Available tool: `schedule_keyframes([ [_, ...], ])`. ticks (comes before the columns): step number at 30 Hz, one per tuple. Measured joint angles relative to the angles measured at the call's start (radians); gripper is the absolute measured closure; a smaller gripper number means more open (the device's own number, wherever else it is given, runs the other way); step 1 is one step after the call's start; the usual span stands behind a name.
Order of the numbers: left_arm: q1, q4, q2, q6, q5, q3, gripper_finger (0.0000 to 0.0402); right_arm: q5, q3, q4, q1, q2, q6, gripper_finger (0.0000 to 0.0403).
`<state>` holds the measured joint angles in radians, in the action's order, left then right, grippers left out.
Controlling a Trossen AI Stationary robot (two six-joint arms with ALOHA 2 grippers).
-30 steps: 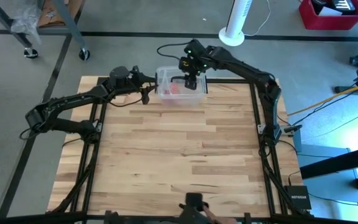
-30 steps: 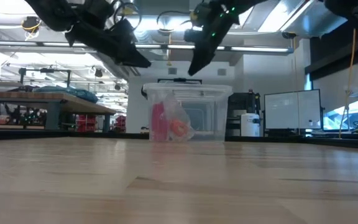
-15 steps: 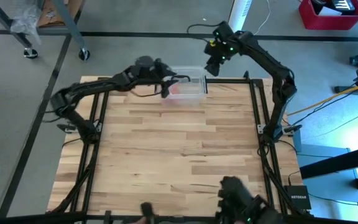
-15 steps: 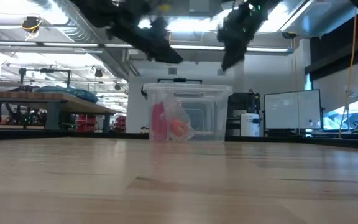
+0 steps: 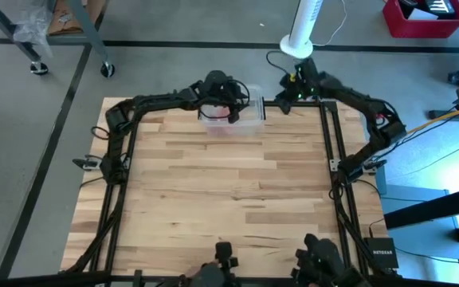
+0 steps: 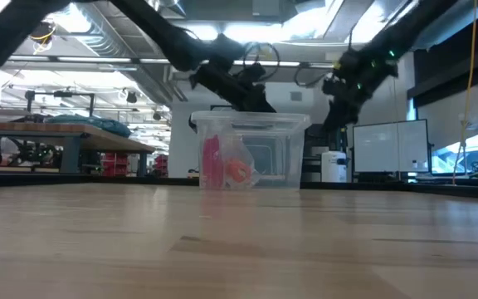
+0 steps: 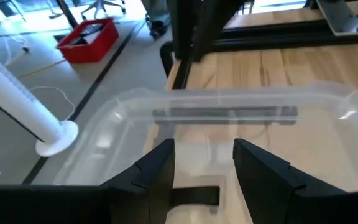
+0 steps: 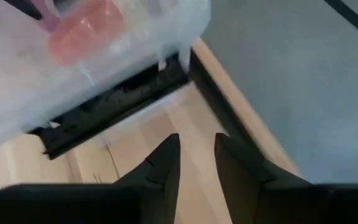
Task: Roll bandage
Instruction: Close the transparent container
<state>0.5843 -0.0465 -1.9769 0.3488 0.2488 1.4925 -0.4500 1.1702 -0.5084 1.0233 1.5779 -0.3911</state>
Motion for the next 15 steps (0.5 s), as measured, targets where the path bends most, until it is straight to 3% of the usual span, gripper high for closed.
schedule_keyframes([
  [8,0.006,0.020,-0.058,-0.007,0.023,0.035,0.0245,-0.043,-0.362,0.545,-0.016,0.007,0.309,0.0306],
  [15,0.014,0.026,-0.061,-0.008,0.082,0.029,0.0245,-0.033,-0.407,0.749,-0.081,0.080,0.357,0.0306],
])
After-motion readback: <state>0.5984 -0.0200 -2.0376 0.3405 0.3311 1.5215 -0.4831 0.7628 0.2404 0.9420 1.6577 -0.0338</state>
